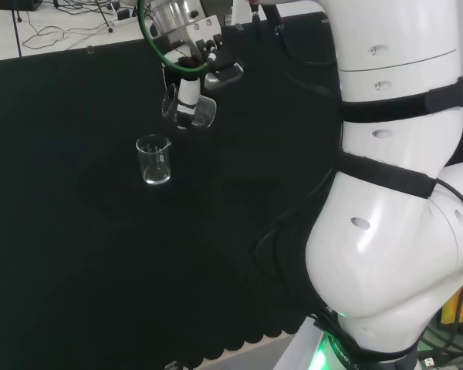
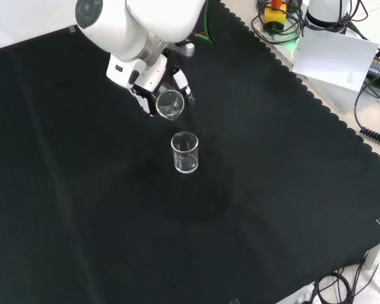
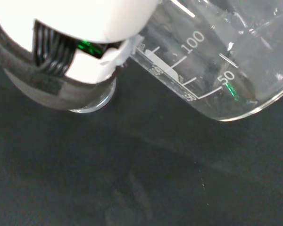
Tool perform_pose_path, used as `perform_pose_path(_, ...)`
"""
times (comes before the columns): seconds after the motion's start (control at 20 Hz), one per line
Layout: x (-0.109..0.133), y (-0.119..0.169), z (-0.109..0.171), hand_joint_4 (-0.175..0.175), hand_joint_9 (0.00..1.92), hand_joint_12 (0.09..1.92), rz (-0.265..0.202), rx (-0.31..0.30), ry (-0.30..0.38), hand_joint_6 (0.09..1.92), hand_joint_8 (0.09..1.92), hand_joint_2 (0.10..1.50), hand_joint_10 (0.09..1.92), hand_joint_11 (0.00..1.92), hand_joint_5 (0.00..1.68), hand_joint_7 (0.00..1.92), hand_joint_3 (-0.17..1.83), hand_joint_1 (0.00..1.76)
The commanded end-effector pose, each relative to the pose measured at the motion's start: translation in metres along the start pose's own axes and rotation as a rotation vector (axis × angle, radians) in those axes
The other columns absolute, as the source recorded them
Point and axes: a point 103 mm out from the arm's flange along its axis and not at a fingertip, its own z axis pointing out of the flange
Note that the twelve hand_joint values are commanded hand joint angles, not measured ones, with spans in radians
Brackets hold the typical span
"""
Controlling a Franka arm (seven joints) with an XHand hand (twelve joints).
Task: Place the beaker back on the table.
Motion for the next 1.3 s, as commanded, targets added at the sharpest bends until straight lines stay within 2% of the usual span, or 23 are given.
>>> perform_pose_path(0.05,-0.011,-0.002,0.006,-0.175,1.58,0.68,-0.046,-0.064,0.077,0.56,0.52,0.65,0.43,1.32,1.31,1.37,0.62,1.32)
perform_pose_path(0.4,-0.029,0.000,0.024,-0.175,1.58,0.68,-0.105,-0.161,0.178,0.56,0.52,0.65,0.43,1.32,1.31,1.37,0.61,1.32)
perform_pose_path(0.75,-0.039,0.009,0.046,-0.175,1.57,0.69,-0.132,-0.244,0.265,0.56,0.52,0.66,0.43,1.32,1.31,1.37,0.61,1.32)
perform_pose_path(1.1,-0.042,0.022,0.061,-0.175,1.57,0.69,-0.164,-0.316,0.340,0.56,0.52,0.66,0.43,1.32,1.30,1.37,0.60,1.32)
perform_pose_path(1.3,-0.046,0.030,0.071,-0.175,1.57,0.69,-0.192,-0.326,0.403,0.55,0.50,0.67,0.42,1.33,1.31,1.37,0.59,1.32)
